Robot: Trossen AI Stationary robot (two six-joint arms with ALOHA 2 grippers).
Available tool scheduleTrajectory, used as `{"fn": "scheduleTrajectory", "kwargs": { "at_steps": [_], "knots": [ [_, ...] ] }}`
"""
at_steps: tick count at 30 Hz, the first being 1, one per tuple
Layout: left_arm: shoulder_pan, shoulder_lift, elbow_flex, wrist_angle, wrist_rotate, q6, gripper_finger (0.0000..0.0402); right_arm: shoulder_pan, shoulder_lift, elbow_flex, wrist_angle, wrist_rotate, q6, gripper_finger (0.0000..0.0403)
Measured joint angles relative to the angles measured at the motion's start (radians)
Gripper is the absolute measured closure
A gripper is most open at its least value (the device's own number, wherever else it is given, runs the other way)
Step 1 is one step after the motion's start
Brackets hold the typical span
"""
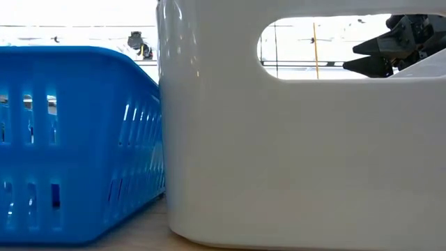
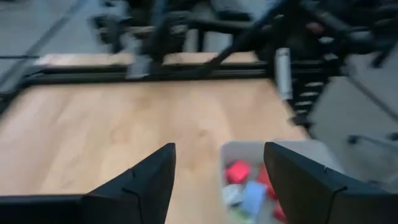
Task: Pick & Place Office items
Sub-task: Return to Home Position
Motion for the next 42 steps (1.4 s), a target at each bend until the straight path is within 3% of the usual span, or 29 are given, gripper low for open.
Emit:
{"fn": "scheduleTrajectory", "kwargs": {
  "at_steps": [6,10,15,21,26,42],
  "knots": [
    [0.033,-0.201,-0.236,0.09,-0.183,-0.041,0.0161,0.0,0.002,0.0,-0.001,0.0,0.0,0.0138],
    [0.065,-0.341,-0.371,0.128,-0.198,-0.051,0.0154,0.0,0.002,0.0,-0.001,0.0,0.0,0.0138],
    [0.088,-0.504,-0.486,0.121,-0.201,0.072,0.0145,0.0,0.002,0.0,-0.001,0.0,0.0,0.0138],
    [0.092,-0.653,-0.641,0.16,-0.121,0.007,0.0136,0.0,0.002,0.0,-0.001,0.0,0.0,0.0138],
    [0.092,-0.758,-0.78,0.283,0.074,0.025,0.0135,0.0,0.002,0.0,-0.001,0.0,0.0,0.0138],
    [0.131,-0.917,-0.987,0.424,0.091,-0.001,0.0135,0.0,0.002,0.0,-0.002,0.0,0.0,0.0138]
  ]
}}
